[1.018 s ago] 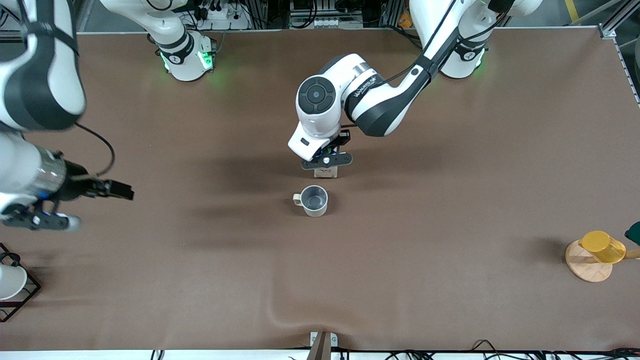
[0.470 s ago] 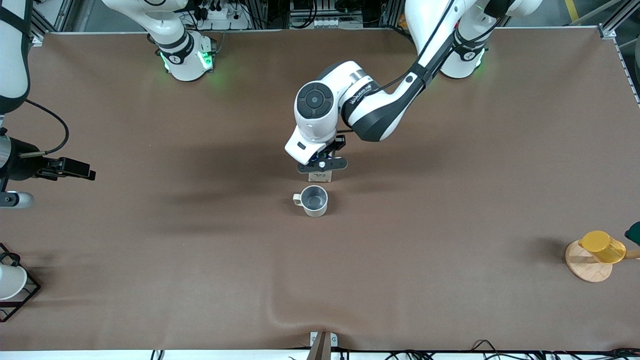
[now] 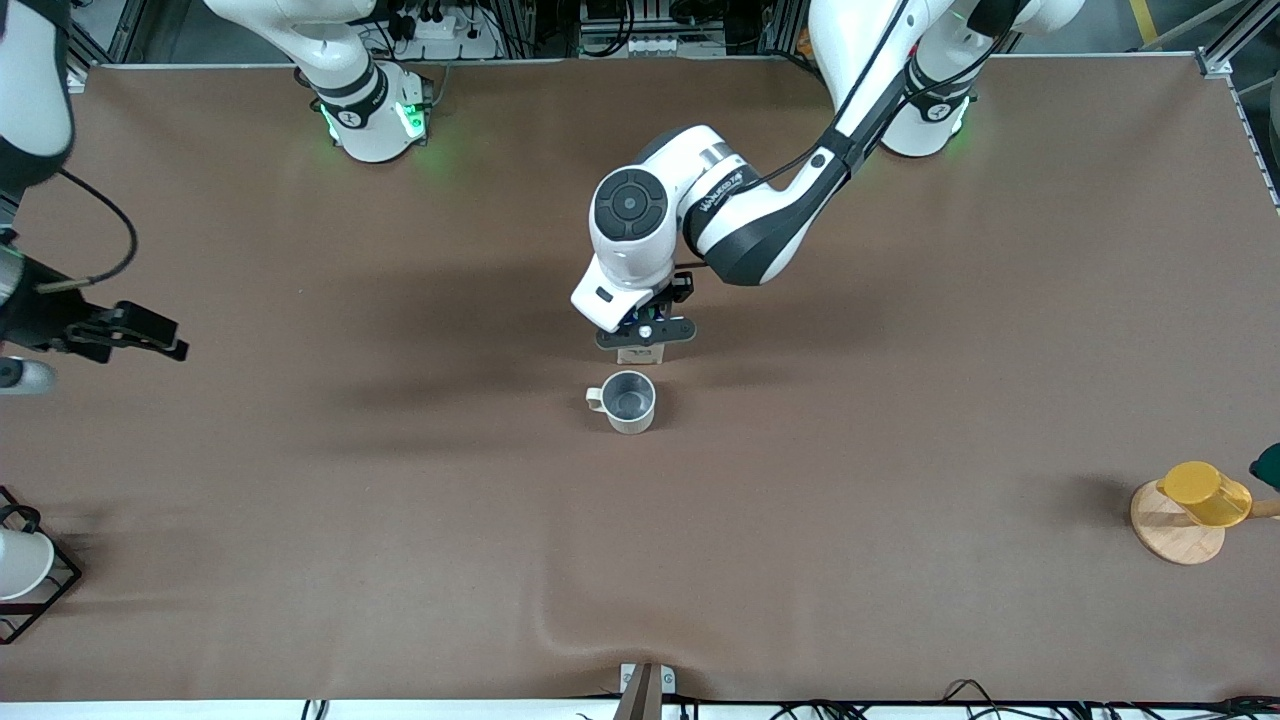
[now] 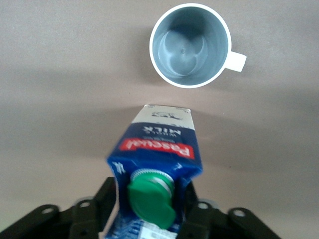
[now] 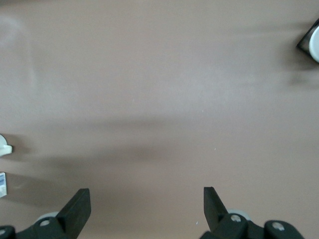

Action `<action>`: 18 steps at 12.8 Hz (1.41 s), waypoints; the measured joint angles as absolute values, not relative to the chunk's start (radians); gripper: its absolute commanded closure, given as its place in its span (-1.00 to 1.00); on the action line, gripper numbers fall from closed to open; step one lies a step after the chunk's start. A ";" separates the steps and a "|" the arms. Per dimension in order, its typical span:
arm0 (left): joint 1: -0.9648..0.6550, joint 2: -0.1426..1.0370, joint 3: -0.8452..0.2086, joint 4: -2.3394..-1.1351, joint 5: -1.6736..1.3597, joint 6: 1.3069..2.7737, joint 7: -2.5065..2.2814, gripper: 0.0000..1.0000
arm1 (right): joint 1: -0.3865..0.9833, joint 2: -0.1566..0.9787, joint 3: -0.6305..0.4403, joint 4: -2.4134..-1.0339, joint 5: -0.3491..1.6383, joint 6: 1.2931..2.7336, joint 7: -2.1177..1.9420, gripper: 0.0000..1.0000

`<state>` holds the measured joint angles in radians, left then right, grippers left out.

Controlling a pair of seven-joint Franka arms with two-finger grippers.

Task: Place milk next to cup

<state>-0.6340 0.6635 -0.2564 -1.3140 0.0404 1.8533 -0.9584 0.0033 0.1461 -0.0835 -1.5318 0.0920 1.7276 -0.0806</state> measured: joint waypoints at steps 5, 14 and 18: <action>-0.635 0.633 -0.255 -1.283 0.059 1.817 -0.958 -1.00 | -0.009 0.146 -0.086 -1.441 0.090 1.605 -0.133 -1.00; -0.377 0.285 -0.237 -1.259 0.060 1.579 -0.896 -1.00 | 0.004 0.054 -0.067 -1.535 0.039 1.660 -0.179 -1.00; -0.175 0.214 -0.232 -1.262 0.060 1.521 -0.666 -1.00 | 0.004 0.049 -0.067 -1.546 0.024 1.675 -0.208 -1.00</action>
